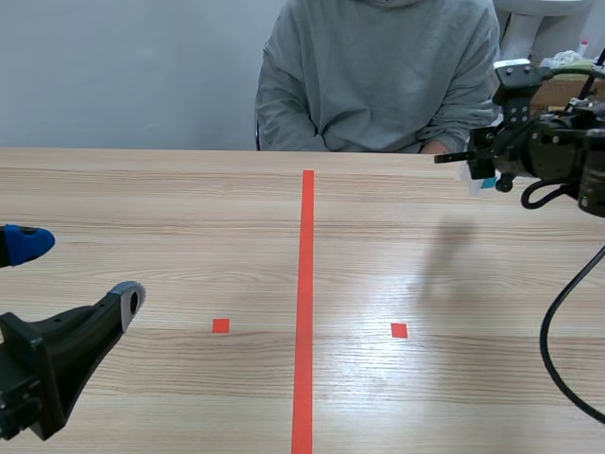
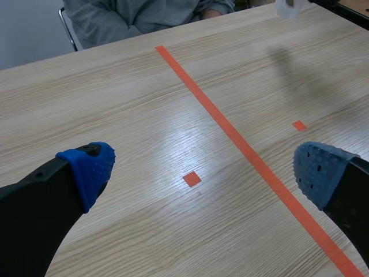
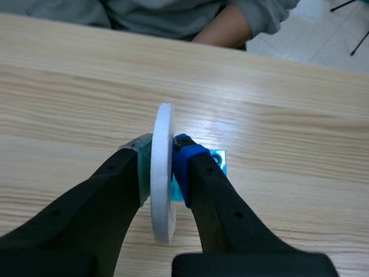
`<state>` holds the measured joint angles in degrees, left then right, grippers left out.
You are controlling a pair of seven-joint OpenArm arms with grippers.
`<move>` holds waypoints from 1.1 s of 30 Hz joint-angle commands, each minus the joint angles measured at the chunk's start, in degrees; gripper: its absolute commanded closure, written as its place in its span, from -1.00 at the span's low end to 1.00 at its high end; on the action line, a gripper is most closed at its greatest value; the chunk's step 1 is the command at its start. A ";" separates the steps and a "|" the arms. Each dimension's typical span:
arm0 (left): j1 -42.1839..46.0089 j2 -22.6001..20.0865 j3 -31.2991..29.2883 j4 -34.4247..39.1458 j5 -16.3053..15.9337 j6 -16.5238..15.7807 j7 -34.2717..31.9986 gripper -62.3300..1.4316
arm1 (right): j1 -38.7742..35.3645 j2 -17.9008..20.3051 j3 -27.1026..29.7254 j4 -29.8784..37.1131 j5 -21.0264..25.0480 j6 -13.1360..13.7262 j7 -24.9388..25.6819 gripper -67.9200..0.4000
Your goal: Do the leaf sorting experiment
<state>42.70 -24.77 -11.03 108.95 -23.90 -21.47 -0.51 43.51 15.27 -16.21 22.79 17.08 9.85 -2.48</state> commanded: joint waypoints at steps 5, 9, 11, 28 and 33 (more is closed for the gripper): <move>0.28 0.13 -0.04 1.18 -0.55 -0.13 0.28 -1.00 | -0.37 -3.13 0.57 -0.13 -0.90 -1.14 1.18 0.92; 0.28 0.13 -0.04 1.18 -0.55 -0.13 0.42 -1.00 | -2.38 -3.87 2.78 -0.13 -1.51 -1.31 1.27 0.92; 0.28 0.13 -0.04 1.18 -0.55 -0.13 0.39 -1.00 | -3.58 -3.87 3.65 -0.13 -1.51 -1.31 1.40 0.92; 0.28 0.13 -0.04 1.18 -0.55 -0.13 0.39 -1.00 | -4.70 -3.72 5.42 0.04 -3.41 -0.81 0.31 -0.90; 0.28 0.13 -0.04 1.18 -0.55 -0.13 0.57 -1.00 | -4.72 -2.75 5.42 3.82 -3.43 -0.55 -8.02 -0.96</move>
<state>42.70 -24.77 -11.03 108.95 -23.90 -21.47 0.64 36.93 11.09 -10.94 23.77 13.28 9.10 -10.94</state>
